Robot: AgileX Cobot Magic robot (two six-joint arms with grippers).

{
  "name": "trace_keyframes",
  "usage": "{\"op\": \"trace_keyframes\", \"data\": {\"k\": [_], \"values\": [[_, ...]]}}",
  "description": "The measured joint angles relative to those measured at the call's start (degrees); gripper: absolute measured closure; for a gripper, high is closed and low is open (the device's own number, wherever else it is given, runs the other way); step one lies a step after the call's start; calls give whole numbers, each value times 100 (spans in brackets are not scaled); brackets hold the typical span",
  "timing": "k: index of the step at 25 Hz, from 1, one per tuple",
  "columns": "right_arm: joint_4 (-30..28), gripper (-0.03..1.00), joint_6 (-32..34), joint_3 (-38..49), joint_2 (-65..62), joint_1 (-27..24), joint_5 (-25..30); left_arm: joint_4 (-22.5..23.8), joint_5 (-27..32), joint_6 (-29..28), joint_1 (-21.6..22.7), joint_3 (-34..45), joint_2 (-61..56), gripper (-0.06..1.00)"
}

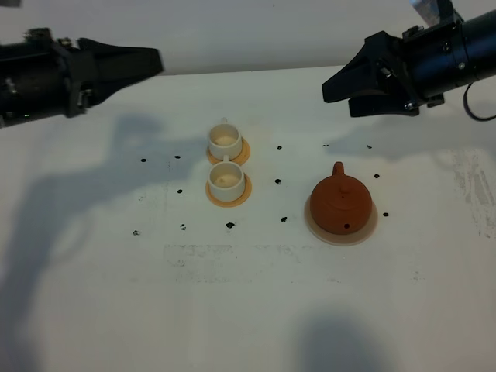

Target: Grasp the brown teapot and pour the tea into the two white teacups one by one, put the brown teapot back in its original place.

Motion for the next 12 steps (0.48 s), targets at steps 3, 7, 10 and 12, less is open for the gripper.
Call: {"op": "trace_keyframes", "data": {"k": [3, 7, 10, 12], "values": [[-187, 41, 124, -113, 0, 0, -155, 819, -477, -250, 0, 0, -520, 72], [-330, 41, 183, -149, 0, 0, -368, 1964, -908, -950, 0, 0, -1179, 73], [-337, 41, 188, -149, 0, 0, -425, 3042, -1004, -1760, 0, 0, -1558, 73], [-337, 41, 188, -149, 0, 0, -446, 3742, -986, -2390, 0, 0, -1763, 73]]}}
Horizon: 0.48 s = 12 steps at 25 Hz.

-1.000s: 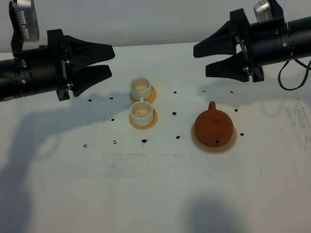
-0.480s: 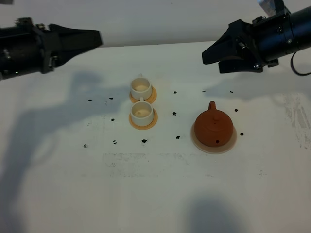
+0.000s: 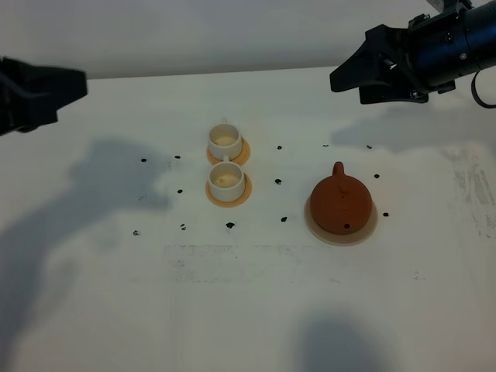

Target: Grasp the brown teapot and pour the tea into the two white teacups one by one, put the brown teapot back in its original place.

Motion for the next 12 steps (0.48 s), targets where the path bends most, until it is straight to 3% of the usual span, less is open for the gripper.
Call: {"op": "trace_keyframes", "data": {"k": [8, 12], "values": [[-5, 41, -33, 0, 0, 134, -284, 2793, 179, -2626, 0, 489, -1149, 73], [-70, 41, -41, 0, 0, 316, -517, 3548, 610, -3386, 0, 884, -1843, 74]]}}
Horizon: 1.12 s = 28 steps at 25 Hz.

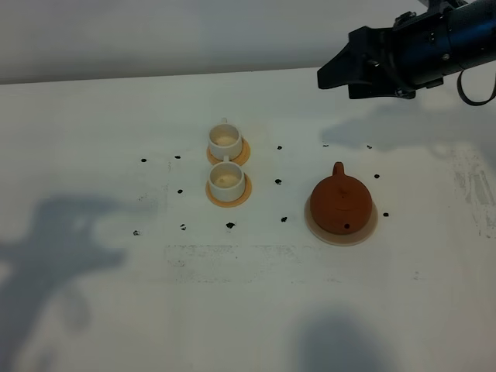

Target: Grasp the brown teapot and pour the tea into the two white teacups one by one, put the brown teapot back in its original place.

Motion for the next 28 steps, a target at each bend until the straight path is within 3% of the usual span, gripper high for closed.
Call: {"op": "trace_keyframes", "data": {"k": [6, 14, 28], "values": [[-203, 41, 36, -55, 25, 294, -238, 503, 999, -554, 0, 350, -1009, 74], [-273, 44, 159, -256, 497, 786, -225, 813, 1707, -1121, 0, 920, -2526, 74], [-636, 45, 259, -285, 804, 1085, -372, 970, 1917, -1352, 0, 2030, -4134, 74]]}}
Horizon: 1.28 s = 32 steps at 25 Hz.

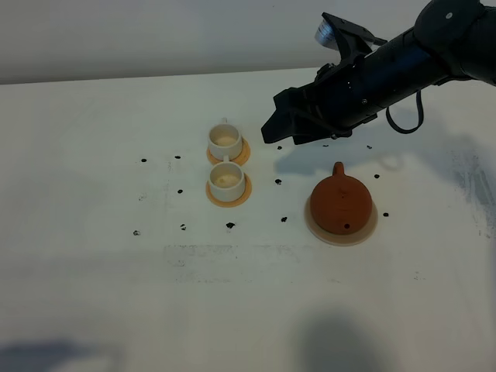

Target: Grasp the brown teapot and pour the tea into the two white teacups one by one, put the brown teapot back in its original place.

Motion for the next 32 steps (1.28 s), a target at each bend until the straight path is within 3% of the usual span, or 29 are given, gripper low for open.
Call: {"op": "trace_keyframes", "data": {"k": [25, 32], "values": [[-2271, 45, 920, -12, 0, 0, -722, -5, -177, 16, 0, 105, -26, 74], [-2911, 45, 1239, -566, 216, 0, -803, -5, -184, 16, 0, 105, -28, 74]]}}
